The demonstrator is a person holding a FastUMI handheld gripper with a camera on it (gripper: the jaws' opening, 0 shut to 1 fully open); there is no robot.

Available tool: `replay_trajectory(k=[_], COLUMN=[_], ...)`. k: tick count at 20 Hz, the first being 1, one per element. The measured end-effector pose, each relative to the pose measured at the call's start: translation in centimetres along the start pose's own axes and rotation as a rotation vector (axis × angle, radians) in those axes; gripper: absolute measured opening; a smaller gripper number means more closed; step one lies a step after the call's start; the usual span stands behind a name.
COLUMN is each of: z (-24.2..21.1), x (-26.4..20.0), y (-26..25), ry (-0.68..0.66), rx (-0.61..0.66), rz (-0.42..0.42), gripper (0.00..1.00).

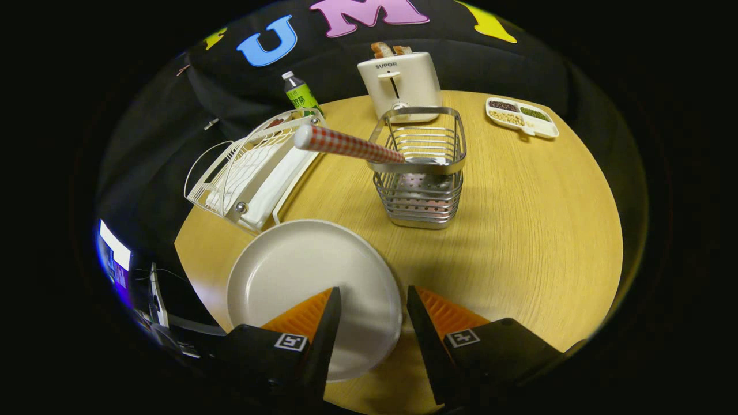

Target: Take the plate from the dish rack, then take the spoon from the basket and place it into the plate.

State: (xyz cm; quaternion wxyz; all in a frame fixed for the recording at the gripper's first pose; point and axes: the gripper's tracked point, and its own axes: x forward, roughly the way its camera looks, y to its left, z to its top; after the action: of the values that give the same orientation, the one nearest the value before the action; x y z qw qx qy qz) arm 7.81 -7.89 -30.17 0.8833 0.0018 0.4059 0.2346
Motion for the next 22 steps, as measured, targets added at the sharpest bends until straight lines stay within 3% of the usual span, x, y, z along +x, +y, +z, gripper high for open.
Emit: replay_trajectory(k=[1,4,10,22], z=[0.9,3.4,8.5,13.4], x=[-0.6,-2.7,-5.9,-0.3], y=[-0.1,-0.4,1.6,0.7], ry=[-0.035,-0.154,-0.377,-0.42], rx=[-0.021,-0.083,-0.267,-0.387], rz=[-0.001,-0.012,-0.009,-0.076], gripper=[0.72,0.97,0.98,0.97])
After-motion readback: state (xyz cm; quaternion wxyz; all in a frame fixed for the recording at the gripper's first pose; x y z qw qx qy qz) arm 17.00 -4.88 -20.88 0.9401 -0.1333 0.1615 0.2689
